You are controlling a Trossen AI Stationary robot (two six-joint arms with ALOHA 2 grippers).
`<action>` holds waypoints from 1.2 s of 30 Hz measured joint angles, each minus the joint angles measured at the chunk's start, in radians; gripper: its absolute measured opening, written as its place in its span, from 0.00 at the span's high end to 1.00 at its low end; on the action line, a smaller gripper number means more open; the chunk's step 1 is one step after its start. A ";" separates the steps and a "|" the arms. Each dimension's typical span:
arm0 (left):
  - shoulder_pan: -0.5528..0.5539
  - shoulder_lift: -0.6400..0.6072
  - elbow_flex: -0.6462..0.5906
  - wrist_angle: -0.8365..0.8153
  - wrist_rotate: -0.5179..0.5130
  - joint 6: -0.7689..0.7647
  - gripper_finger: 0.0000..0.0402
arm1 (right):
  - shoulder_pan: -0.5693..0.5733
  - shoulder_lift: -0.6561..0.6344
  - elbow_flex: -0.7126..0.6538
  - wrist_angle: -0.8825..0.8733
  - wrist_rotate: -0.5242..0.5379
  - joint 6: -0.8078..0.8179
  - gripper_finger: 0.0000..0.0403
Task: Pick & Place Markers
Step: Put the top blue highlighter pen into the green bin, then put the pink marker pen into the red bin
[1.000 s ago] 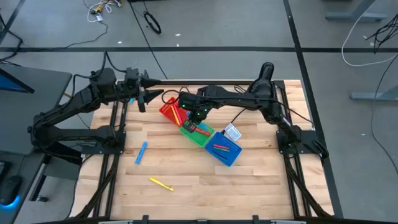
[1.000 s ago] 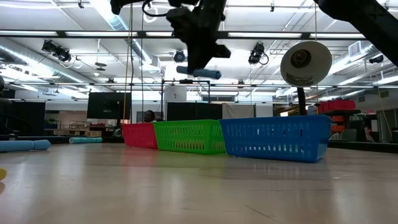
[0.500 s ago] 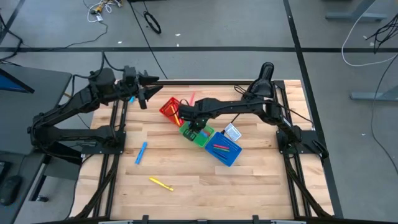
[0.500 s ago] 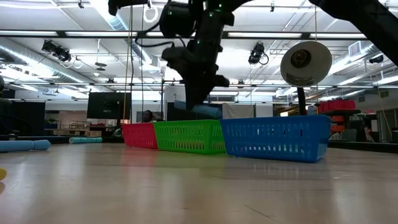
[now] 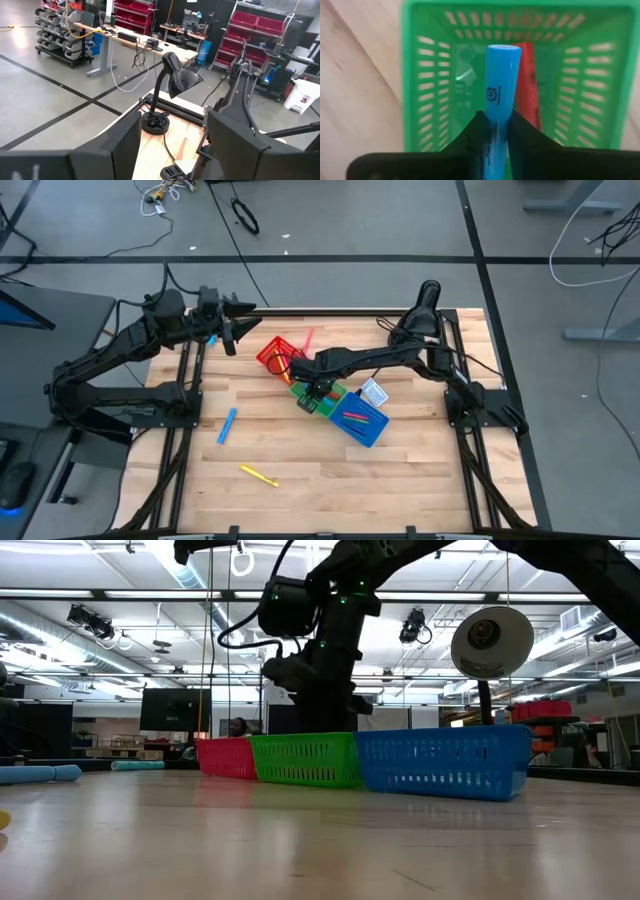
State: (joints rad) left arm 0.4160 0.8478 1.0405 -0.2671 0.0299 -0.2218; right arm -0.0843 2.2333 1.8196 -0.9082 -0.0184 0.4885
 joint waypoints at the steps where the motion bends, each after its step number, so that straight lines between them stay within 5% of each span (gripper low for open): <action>1: 0.000 0.000 0.000 0.000 0.000 0.000 0.42 | 0.001 0.000 0.000 0.004 -0.001 0.000 0.91; 6: 0.000 0.000 0.000 0.000 0.000 0.000 0.42 | 0.001 0.000 0.001 0.036 -0.002 -0.008 0.90; 17: 0.000 0.000 0.000 0.000 0.028 0.000 0.42 | 0.001 0.000 0.001 0.045 -0.035 -0.008 0.65; 36: 0.000 0.001 0.000 -0.001 0.014 0.026 0.42 | -0.025 -0.111 0.002 -0.031 -0.053 -0.045 0.67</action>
State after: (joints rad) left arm 0.4156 0.8485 1.0405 -0.2676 0.0437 -0.1954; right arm -0.1091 2.1219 1.8217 -0.9391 -0.0712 0.4433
